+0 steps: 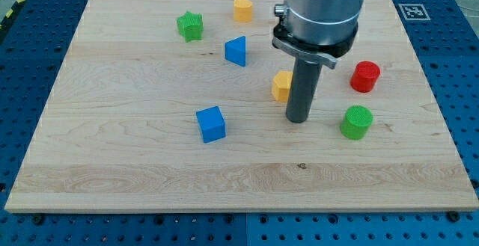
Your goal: Place the yellow hexagon at the center of the board
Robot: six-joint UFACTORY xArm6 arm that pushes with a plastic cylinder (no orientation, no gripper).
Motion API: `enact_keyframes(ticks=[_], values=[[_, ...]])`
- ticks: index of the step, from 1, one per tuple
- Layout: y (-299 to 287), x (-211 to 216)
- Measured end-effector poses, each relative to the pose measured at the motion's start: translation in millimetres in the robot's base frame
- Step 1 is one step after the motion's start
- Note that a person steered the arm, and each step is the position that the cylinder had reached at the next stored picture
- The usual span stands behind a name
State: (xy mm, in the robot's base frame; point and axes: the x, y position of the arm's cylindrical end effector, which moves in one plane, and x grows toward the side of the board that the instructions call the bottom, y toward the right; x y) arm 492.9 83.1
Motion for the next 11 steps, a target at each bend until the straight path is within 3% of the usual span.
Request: enact_keyframes(ticks=[2,6,11], values=[[-4.0,-6.0],[-2.8,-72.6],[-5.3,-15.7]])
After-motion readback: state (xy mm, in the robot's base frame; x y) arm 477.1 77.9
